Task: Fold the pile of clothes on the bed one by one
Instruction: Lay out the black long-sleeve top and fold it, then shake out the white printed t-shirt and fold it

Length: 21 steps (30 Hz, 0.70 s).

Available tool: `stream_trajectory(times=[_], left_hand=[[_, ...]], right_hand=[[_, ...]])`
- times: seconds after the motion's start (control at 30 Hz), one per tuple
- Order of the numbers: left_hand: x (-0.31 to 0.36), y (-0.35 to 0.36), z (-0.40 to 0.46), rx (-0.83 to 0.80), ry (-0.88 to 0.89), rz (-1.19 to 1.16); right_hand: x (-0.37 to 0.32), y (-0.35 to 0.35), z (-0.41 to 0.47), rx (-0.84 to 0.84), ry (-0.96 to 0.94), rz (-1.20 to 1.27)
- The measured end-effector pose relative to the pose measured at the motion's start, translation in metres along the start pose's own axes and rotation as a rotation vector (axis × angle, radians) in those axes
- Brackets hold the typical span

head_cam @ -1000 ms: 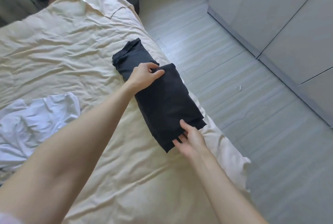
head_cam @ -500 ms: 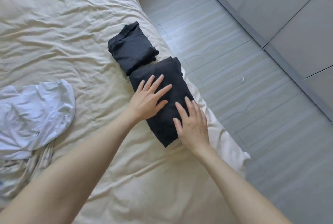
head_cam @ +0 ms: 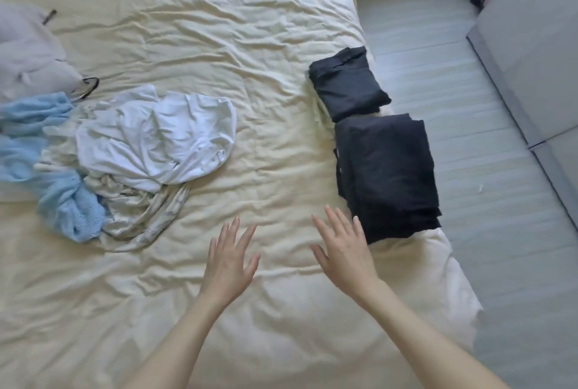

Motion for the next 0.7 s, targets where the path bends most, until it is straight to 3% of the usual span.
stream_trajectory(times=[0.2,0.4,0.57,0.7], left_hand=[[-0.152,-0.003,-0.045,-0.118,-0.256,0.082],[-0.262,0.011,-0.014,-0.245,-0.299,0.203],[-0.28,0.038,0.006,-0.28,-0.295,0.254],[-0.287,0.053,0.013,-0.241,-0.312,0.287]], right_hand=[[-0.119,0.062,0.048,-0.17,-0.174,-0.104],[-0.2,0.12,0.126,-0.166,-0.279,-0.242],[-0.231,0.136,0.194,0.002,-0.35,-0.347],[-0.242,0.151,0.249,0.047,-0.288,-0.417]])
Point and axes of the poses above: each hand's wrist, its own z-axis towards the middle knuckle, its own y-axis out of the palm, x = y × z, the point moved 1 cm from there along z, towards the middle knuckle, and after that the axes turned 11 degrees about y, right-handed, at the moved point
